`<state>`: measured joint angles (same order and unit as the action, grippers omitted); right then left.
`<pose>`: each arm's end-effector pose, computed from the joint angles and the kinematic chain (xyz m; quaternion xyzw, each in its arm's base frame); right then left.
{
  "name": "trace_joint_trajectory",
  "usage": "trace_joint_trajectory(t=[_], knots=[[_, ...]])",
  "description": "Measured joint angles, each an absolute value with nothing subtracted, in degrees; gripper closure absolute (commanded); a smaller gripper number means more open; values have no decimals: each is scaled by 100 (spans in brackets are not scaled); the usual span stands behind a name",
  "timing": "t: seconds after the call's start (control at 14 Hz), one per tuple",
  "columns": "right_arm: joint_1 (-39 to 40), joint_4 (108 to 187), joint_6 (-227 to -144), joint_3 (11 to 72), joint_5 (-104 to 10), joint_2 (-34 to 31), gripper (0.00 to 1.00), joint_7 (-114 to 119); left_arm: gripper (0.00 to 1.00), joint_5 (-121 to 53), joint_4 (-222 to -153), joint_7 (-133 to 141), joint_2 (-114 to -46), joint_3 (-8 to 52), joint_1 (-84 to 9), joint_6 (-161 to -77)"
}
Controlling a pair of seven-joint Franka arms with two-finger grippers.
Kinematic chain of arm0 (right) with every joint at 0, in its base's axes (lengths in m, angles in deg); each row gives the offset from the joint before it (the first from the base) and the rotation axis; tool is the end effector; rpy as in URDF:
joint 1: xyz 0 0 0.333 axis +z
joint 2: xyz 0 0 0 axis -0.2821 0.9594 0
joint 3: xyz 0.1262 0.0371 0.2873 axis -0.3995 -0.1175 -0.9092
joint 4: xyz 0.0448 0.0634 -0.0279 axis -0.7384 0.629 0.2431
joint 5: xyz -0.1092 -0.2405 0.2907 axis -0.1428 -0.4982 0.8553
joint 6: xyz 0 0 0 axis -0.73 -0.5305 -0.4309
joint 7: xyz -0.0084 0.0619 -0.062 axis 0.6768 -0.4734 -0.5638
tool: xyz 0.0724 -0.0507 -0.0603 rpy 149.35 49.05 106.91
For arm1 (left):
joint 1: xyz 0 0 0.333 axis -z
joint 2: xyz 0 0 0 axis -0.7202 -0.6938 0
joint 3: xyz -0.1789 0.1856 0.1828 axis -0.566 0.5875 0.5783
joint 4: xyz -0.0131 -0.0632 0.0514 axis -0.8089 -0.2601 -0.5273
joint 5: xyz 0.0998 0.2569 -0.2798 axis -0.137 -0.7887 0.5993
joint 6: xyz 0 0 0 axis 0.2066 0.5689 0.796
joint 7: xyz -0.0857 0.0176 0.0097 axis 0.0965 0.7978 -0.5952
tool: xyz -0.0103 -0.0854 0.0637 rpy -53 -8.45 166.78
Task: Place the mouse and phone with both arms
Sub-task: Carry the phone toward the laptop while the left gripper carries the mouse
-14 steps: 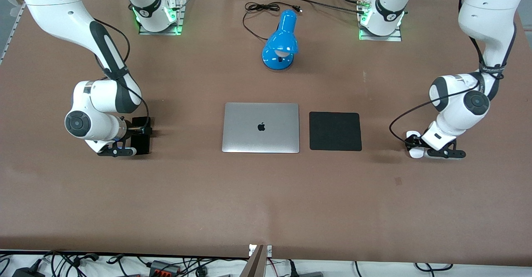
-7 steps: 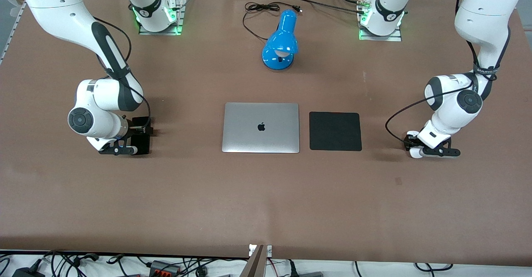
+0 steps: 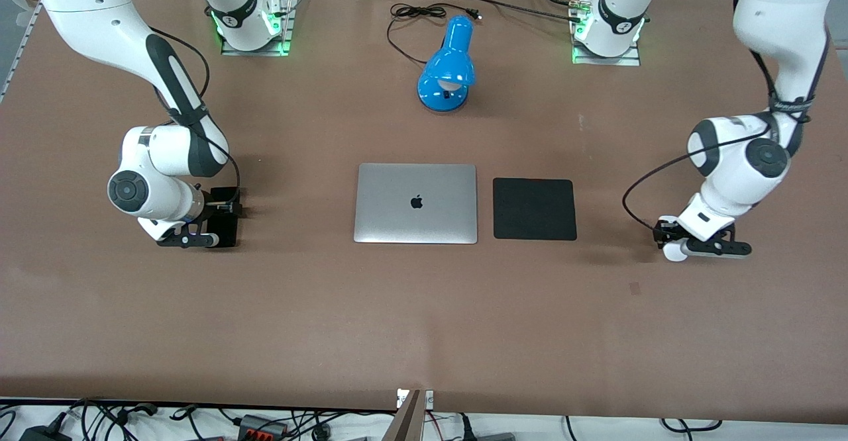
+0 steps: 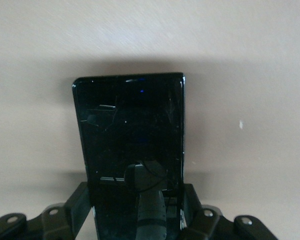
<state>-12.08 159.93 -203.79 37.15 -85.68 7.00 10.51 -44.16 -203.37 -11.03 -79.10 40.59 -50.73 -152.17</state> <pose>0.6020 0.0303 0.1824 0.9967 0.0105 -0.0788 0.0191 0.6182 0.0532 0.2546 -0.9956 0.0400 -0.0833 0.0182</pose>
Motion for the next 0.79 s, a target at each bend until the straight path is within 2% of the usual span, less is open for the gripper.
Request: trace_joint_trajectory(t=[0.29,0.36,0.64,0.79], knots=[[-172,15438,-20376,3562,-8406,904,85,2315,66,-4416,-19093,-1033,-7586,3598,-5011,-12585],[106,15314,-20376,3552,-8364,1021,85,2612,66,-4416,-18889,-877,-7560,3413,-5004,-12218],[510,15092,-20344,3569,-8316,1276,85,2881,69,-4415,-18757,323,-7567,2591,-4870,-11931],[525,15087,-20344,3569,-8316,1284,85,3008,72,-4415,-18854,771,-7701,2497,-4511,-11928]])
